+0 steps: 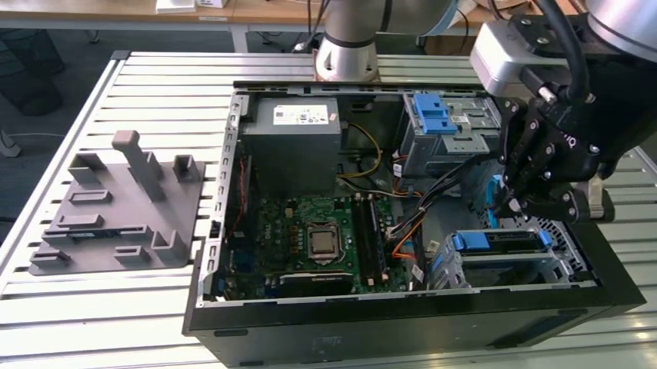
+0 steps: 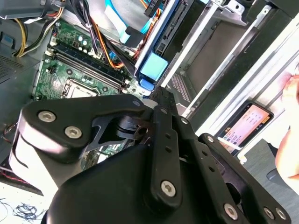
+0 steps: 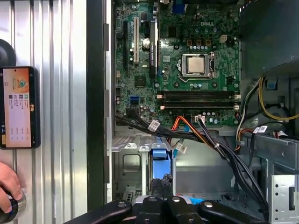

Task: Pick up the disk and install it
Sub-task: 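Insert the disk into the insertion slot, then insert the first disk wire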

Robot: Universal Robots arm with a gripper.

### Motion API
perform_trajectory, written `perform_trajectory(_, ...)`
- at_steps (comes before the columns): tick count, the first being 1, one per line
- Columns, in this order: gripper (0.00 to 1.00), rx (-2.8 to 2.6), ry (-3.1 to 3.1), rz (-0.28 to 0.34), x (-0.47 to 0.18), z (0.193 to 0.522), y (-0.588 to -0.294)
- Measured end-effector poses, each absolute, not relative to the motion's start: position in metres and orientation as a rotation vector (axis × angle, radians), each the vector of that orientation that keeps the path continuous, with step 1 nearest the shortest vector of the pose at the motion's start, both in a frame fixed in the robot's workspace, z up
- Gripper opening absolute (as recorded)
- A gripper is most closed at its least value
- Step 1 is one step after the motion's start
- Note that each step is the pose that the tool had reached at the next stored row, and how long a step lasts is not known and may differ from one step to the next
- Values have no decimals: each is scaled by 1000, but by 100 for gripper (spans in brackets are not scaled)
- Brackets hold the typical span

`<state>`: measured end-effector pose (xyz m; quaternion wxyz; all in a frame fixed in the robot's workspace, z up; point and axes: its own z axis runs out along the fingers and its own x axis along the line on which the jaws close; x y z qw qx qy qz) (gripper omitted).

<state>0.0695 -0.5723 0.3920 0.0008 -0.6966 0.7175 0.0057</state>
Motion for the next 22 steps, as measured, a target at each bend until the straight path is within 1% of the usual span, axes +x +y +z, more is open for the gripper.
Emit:
perform_trajectory(13, 11, -2187, 2252, 19, 77, 386, -571)
perform_trajectory(18, 11, -2187, 2253, 19, 97, 382, -564)
perform_trajectory(22, 11, -2187, 2253, 19, 108, 379, -553)
